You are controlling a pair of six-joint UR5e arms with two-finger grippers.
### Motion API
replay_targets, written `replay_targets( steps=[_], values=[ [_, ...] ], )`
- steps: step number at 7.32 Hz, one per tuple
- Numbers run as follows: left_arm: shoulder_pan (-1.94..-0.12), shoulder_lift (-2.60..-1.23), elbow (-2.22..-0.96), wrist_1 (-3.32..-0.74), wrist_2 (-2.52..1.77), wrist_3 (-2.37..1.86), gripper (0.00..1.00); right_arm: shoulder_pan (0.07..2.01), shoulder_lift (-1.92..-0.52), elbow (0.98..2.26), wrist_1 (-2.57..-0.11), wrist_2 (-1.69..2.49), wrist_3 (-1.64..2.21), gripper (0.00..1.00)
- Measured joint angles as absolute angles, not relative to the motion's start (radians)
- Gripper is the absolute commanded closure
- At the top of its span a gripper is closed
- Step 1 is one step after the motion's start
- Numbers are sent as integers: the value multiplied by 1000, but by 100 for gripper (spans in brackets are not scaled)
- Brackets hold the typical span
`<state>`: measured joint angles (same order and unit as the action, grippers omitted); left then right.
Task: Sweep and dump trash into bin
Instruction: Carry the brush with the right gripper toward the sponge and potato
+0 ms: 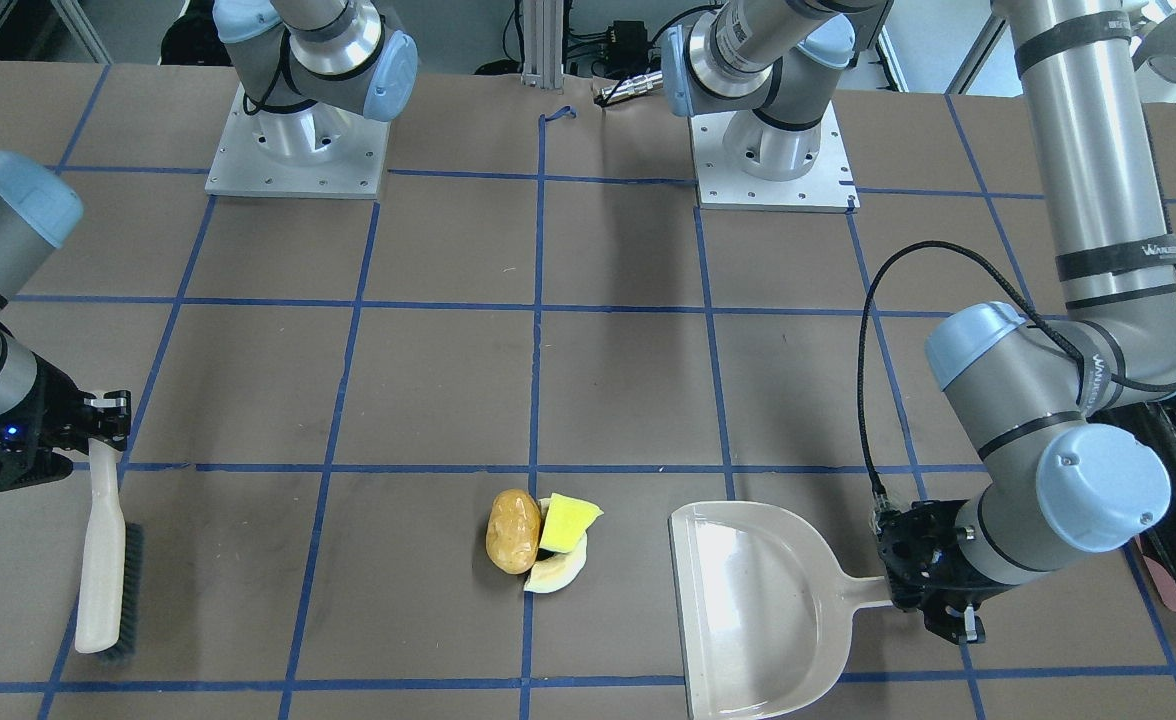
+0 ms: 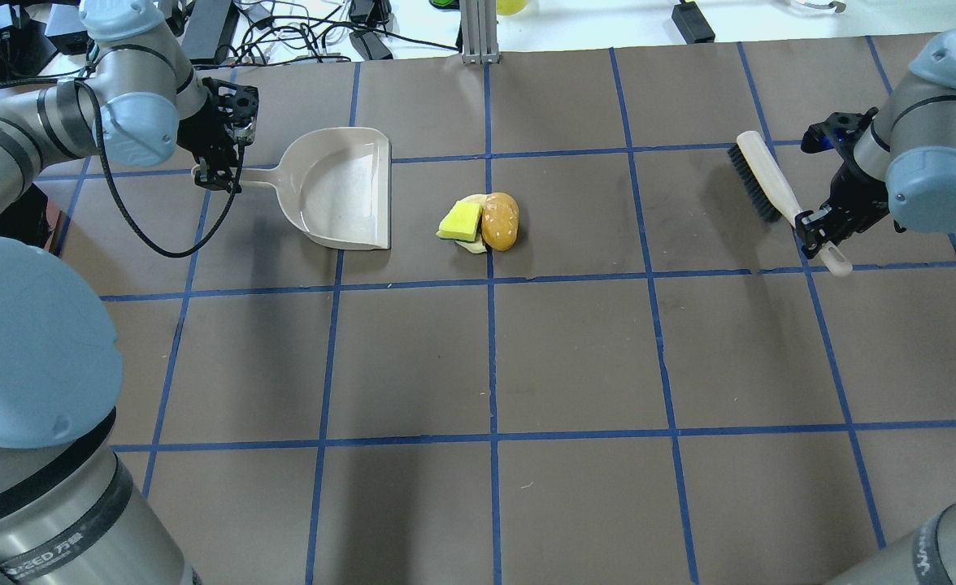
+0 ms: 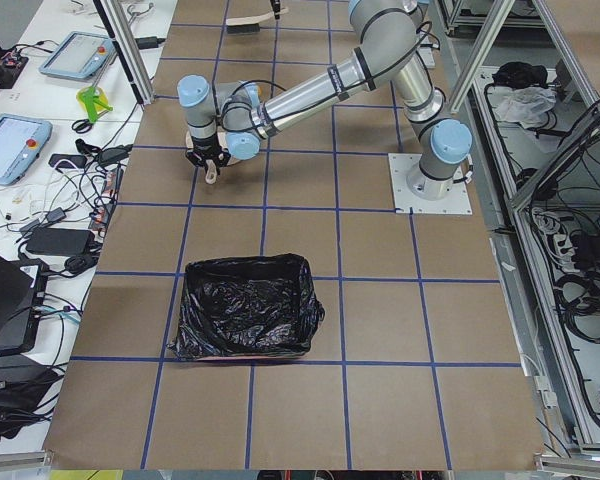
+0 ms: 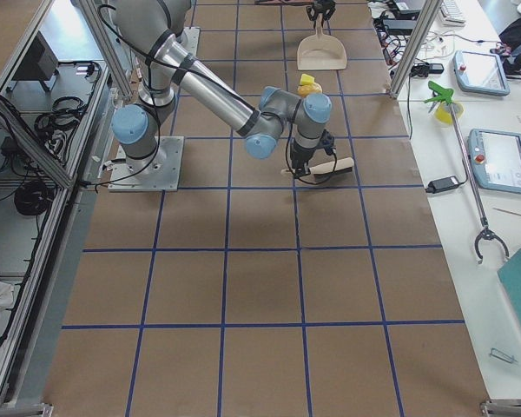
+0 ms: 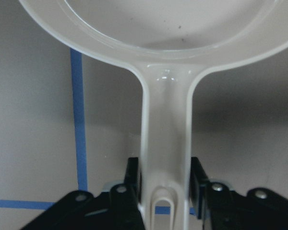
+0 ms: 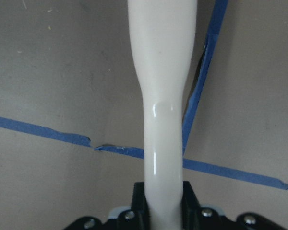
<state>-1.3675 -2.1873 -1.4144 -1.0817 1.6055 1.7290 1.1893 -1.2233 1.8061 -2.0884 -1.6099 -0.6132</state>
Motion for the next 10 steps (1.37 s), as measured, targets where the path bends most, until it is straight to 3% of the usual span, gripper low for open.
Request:
replay_targets(
  steps=[10],
  values=[
    [-1383, -2184, -1403, -1115, 1621, 1730, 93, 1694, -1223, 1776, -2070, -1499, 332, 100]
  ],
)
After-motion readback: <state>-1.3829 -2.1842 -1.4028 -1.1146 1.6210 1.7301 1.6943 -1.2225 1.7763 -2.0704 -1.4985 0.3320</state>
